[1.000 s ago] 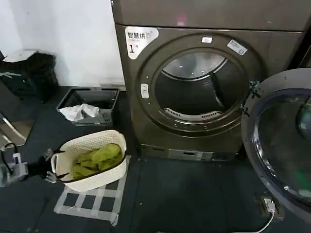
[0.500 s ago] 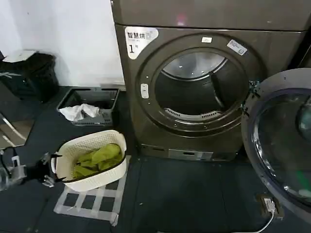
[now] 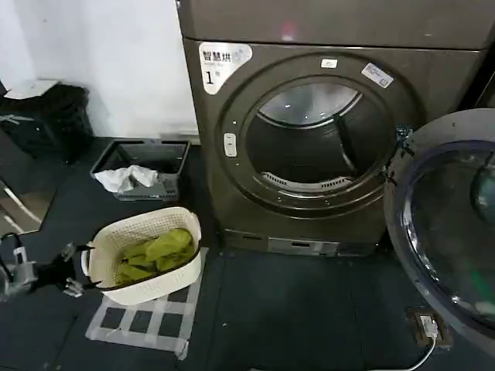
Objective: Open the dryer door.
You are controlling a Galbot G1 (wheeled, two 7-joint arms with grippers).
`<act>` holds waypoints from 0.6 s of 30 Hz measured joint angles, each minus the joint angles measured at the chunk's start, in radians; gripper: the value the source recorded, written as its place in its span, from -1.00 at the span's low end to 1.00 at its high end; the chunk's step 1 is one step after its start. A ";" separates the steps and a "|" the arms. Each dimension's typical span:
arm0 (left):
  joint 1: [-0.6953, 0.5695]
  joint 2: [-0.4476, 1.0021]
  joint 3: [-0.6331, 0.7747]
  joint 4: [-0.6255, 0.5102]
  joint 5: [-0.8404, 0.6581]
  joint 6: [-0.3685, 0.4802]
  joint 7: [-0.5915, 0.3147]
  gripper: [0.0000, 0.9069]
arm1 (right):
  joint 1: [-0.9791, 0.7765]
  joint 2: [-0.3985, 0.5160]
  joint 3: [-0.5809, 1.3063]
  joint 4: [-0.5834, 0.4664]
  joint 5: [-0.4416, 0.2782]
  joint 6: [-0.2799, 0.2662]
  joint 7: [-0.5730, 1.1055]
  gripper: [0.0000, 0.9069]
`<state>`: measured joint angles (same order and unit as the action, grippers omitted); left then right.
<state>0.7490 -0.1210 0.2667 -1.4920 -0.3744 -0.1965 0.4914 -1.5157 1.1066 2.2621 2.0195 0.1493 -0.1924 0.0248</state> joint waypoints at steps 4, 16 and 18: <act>-0.002 -0.004 0.000 0.004 0.003 -0.009 -0.002 1.00 | -0.002 -0.002 0.002 0.000 0.000 0.000 0.000 1.00; -0.005 -0.007 0.000 -0.002 0.006 -0.024 -0.001 1.00 | -0.004 0.002 0.000 0.002 0.000 0.000 -0.002 1.00; -0.006 -0.006 0.000 -0.002 0.006 -0.024 -0.002 1.00 | -0.004 0.002 0.001 0.002 0.000 0.000 -0.003 1.00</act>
<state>0.7432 -0.1273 0.2671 -1.4944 -0.3683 -0.2208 0.4899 -1.5196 1.1085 2.2627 2.0216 0.1496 -0.1921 0.0220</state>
